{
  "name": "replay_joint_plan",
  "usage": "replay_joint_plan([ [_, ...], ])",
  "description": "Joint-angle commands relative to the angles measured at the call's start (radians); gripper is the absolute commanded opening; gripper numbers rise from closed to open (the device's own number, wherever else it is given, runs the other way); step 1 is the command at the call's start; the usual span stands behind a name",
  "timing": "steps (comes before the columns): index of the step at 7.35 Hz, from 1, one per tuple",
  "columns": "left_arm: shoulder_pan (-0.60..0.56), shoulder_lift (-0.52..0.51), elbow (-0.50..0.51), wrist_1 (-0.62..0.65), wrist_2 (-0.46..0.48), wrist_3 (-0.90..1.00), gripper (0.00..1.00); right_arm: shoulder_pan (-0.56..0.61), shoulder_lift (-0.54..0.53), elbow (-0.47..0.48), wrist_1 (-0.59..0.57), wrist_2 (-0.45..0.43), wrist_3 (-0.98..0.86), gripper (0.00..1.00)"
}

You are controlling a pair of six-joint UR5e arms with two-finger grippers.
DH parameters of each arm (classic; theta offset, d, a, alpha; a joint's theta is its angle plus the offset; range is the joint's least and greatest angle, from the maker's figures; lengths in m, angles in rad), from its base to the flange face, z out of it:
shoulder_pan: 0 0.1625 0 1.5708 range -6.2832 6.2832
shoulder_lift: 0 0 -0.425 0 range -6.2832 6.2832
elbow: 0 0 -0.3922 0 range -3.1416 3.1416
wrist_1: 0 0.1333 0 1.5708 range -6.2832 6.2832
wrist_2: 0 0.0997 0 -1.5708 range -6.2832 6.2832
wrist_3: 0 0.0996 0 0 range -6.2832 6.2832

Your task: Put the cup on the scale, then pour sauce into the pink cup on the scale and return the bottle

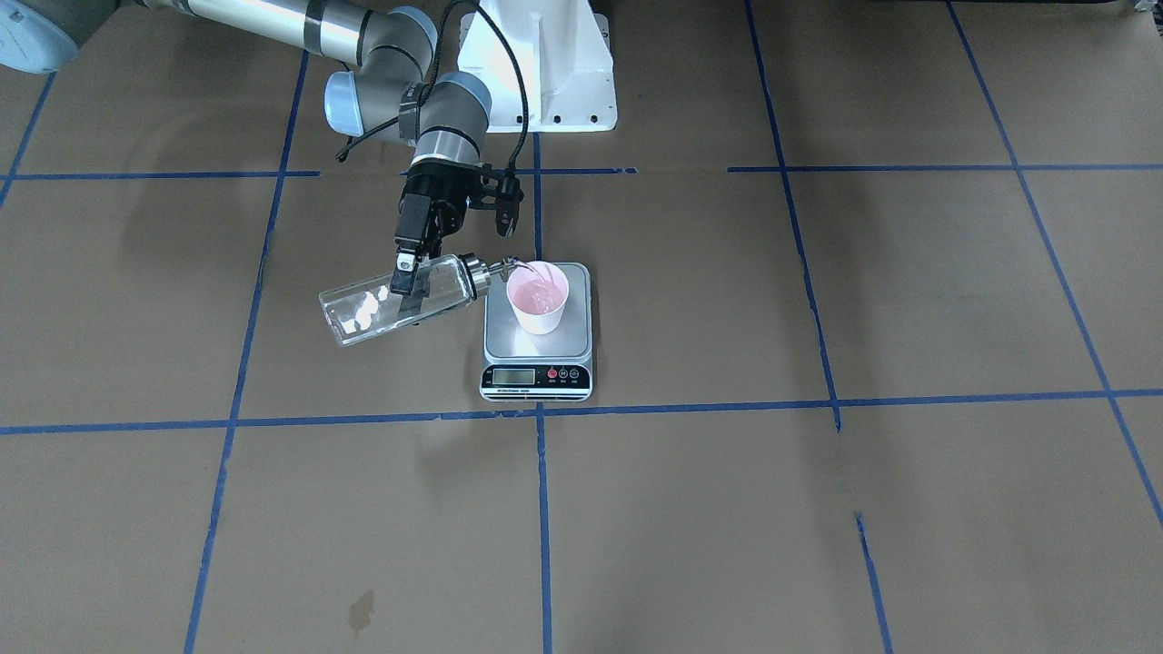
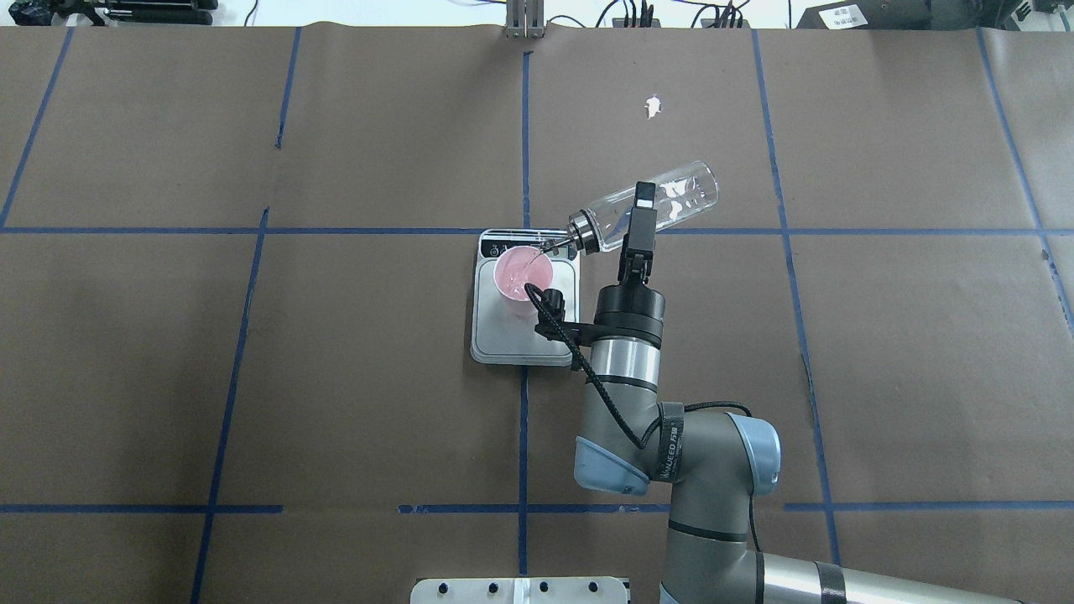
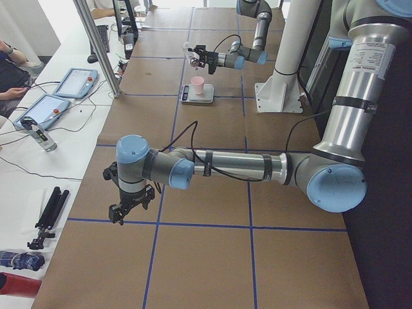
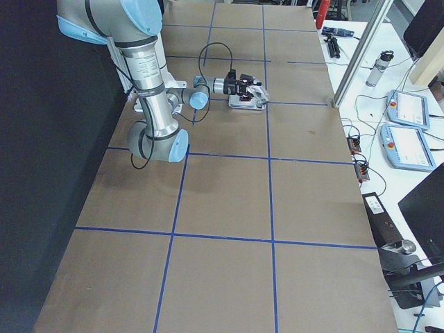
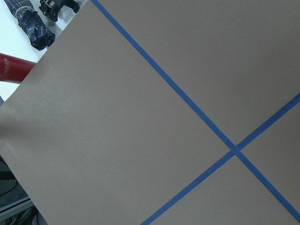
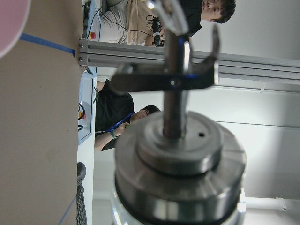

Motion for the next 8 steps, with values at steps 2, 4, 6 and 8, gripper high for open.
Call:
replay_joint_plan([
  [2,0.000,0.000,0.000,0.002,0.000,-0.002,1.00,0.002,0.022,0.002,0.012,0.021,0.002,0.00],
  [4,-0.002,0.000,0.000,0.002,0.000,-0.003,1.00,0.005,0.021,0.066,0.012,0.070,0.002,0.00],
  [6,-0.002,-0.002,-0.003,0.002,0.000,-0.003,1.00,0.010,0.018,0.127,0.012,0.133,0.008,0.00],
  [8,-0.003,-0.006,-0.006,0.002,0.001,-0.005,1.00,0.012,0.010,0.160,0.012,0.180,0.165,0.00],
])
